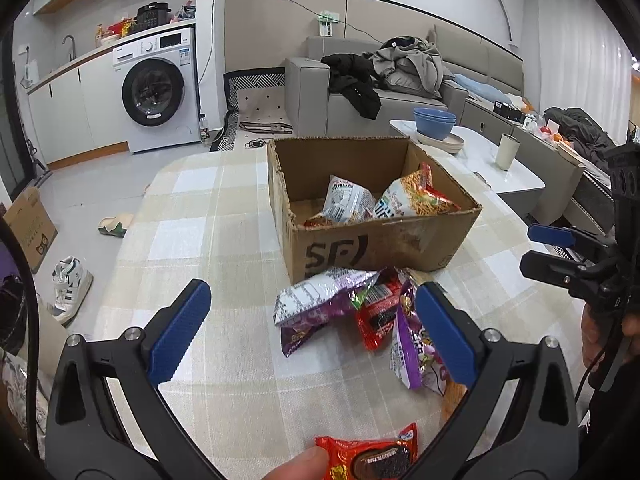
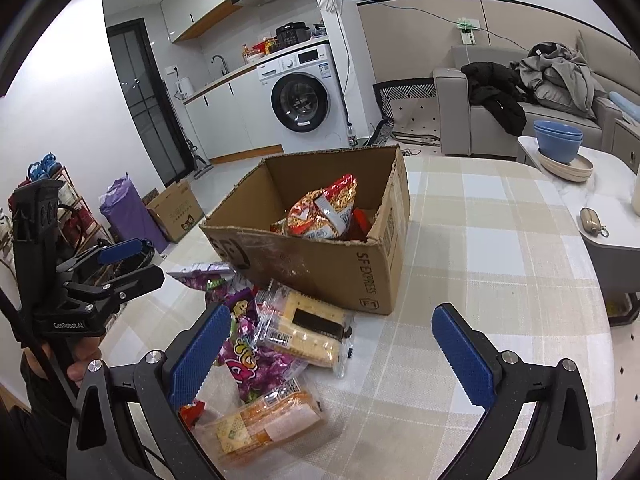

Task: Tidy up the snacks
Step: 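Withdraw both open grippers from the box toward the remaining snacks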

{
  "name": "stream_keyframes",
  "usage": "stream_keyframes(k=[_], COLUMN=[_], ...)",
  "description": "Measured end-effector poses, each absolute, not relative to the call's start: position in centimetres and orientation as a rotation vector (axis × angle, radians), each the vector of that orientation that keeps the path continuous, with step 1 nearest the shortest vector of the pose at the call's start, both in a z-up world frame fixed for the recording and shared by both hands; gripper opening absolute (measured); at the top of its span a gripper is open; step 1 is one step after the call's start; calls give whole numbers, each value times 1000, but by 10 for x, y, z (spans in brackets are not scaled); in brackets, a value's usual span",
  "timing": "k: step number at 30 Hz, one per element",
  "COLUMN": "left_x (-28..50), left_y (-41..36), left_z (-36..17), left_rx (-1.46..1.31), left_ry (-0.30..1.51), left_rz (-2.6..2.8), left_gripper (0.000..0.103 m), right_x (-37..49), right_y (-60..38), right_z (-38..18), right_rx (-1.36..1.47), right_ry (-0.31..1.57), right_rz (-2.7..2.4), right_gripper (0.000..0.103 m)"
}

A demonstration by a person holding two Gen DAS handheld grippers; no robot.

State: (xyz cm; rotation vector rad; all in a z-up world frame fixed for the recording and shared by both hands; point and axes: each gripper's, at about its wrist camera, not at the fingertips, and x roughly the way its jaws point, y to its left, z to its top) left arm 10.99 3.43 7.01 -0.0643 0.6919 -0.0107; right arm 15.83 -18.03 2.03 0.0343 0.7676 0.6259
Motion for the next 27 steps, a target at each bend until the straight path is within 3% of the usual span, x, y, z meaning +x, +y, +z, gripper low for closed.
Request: stream_keyframes(k=[27], left_x=[57], left_y=[9], left_z=[34], left_rx=[24], left_ry=[832], left_rz=[-60], left_gripper=[102], right_x=[121], right_y=[-170], right_z=[6], right_rx=[-148], right_ry=[819], right_rz=[773], right_gripper=[102])
